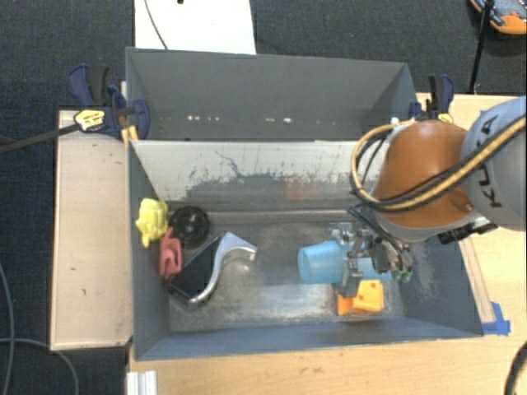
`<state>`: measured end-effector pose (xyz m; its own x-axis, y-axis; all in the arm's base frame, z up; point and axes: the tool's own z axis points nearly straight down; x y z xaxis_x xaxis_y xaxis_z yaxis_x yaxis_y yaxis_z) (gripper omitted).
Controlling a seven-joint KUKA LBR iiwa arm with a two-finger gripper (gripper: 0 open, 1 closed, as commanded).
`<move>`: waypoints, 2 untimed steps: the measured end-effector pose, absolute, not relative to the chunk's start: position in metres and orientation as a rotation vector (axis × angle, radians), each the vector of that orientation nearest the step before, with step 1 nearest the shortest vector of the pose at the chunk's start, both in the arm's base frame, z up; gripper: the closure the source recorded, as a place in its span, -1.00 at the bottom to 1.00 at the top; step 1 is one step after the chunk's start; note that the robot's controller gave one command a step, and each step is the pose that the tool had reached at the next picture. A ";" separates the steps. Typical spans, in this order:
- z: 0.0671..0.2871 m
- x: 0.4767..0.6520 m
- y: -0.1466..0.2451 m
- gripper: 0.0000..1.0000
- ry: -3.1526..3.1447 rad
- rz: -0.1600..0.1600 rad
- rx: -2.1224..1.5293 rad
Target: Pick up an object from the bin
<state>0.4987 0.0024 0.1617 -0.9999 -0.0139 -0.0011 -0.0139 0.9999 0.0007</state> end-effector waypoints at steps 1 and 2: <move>0.162 0.499 0.002 1.00 3.140 0.001 -0.021; 0.273 0.507 0.011 1.00 3.139 0.001 -0.012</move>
Offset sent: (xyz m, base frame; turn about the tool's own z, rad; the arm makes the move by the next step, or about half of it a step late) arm 0.0078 0.0089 0.1111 0.0090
